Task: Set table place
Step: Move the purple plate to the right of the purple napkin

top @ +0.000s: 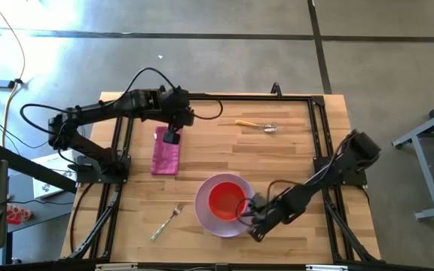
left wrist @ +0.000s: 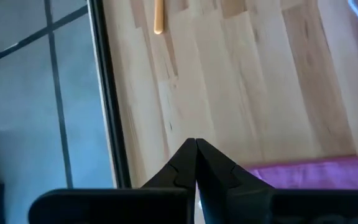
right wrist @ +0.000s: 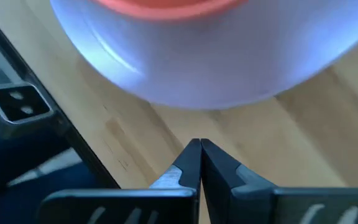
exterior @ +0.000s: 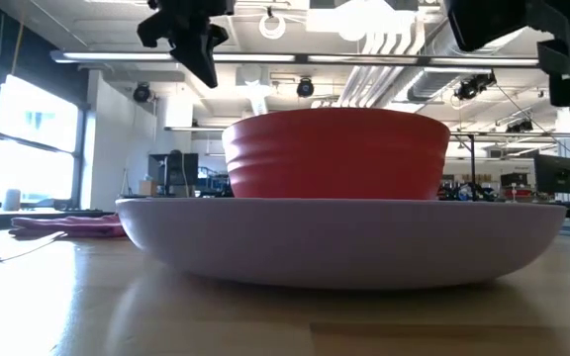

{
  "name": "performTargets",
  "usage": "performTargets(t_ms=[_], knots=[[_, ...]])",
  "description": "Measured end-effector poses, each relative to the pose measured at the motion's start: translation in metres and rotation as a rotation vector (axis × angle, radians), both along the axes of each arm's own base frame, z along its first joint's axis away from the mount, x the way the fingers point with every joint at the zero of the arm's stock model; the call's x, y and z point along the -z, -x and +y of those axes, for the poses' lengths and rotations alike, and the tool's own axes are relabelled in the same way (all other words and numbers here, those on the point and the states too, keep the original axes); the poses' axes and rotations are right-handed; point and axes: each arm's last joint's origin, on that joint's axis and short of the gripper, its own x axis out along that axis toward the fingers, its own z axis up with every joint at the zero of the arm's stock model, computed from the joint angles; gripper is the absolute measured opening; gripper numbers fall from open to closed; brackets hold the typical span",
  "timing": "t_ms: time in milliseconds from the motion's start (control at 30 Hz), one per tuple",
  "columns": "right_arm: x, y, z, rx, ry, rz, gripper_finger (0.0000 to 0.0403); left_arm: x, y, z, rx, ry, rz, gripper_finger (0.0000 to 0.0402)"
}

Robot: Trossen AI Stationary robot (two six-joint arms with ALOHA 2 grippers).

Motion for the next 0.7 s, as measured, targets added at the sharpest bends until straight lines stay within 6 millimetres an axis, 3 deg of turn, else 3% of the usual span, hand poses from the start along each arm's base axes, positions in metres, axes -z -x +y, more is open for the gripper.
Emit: performTargets(t_ms=[367, 533, 700], knots=[[0.023, -0.041, 0.055, 0.014, -0.02, -0.028, 0.0, 0.001, 0.002, 0.002, 0.061, -0.003, 0.032, 0.0], [0.04, -0.056, 0.064, 0.004, 0.023, -0.036, 0.0, 0.001, 0.002, 0.002, 0.062, -0.003, 0.033, 0.0], [0.045, -0.058, 0.063, 0.013, 0.054, -0.035, 0.0, 0.001, 0.002, 0.002, 0.062, -0.001, 0.036, 0.0]])
